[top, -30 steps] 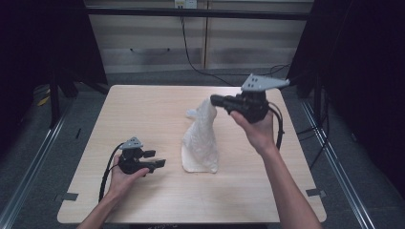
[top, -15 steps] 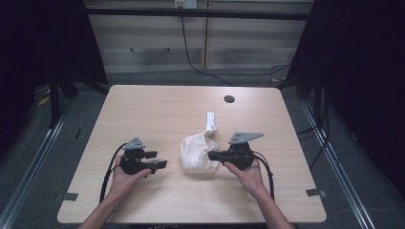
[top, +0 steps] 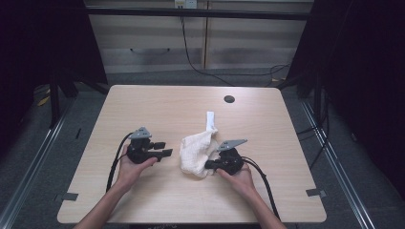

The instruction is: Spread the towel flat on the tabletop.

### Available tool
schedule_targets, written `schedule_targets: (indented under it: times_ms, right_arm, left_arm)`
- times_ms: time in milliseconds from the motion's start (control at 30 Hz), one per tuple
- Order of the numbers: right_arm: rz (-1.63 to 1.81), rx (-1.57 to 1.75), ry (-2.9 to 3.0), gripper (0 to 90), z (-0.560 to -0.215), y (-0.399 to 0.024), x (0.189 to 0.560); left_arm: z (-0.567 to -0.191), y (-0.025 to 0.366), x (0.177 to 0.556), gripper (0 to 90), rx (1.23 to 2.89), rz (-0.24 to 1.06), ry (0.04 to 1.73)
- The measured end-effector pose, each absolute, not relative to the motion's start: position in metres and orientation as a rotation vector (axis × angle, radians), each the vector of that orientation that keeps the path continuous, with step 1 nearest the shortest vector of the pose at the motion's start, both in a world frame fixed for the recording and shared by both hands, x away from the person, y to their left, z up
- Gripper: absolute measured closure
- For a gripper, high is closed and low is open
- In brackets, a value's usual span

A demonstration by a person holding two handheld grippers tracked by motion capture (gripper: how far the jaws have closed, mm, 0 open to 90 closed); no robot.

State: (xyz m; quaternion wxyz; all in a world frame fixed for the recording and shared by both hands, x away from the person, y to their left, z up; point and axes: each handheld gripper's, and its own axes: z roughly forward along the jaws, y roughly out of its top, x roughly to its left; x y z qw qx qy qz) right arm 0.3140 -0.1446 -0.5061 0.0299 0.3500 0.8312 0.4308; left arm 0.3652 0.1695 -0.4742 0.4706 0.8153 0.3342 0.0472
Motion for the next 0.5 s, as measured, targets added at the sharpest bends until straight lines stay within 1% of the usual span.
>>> schedule_targets:
  times_ms: [33, 100, 267, 367, 400, 467, 500]
  right_arm:
    - [1.328, 1.076, 2.568, 88.4, -0.506, -0.145, 0.313]
    - [1.319, 1.069, 2.581, 88.4, -0.505, -0.145, 0.31]
    - [1.276, 1.045, 2.619, 88.3, -0.501, -0.153, 0.3]
    - [1.268, 1.048, 2.619, 88.3, -0.501, -0.162, 0.295]
    - [1.273, 1.044, 2.618, 88.3, -0.501, -0.165, 0.294]
    - [1.256, 1.059, 2.612, 88.3, -0.5, -0.172, 0.291]
    - [1.252, 1.066, 2.606, 88.3, -0.499, -0.175, 0.29]
  left_arm:
    - [-0.476, 0.164, 0.373, 54.3, 2.01, 0.113, 0.825]
    - [-0.483, 0.152, 0.386, 53.1, 2.014, 0.082, 0.848]
    - [-0.501, 0.126, 0.402, 40.6, 1.994, 0.014, 0.865]
    - [-0.508, 0.111, 0.403, 39.9, 2.001, -0.01, 0.851]
    - [-0.51, 0.106, 0.402, 45.2, 2.028, -0.003, 0.832]
    - [-0.513, 0.097, 0.398, 65.2, 2.071, 0.007, 0.793]
    - [-0.511, 0.095, 0.396, 72.1, 2.082, 0.027, 0.783]
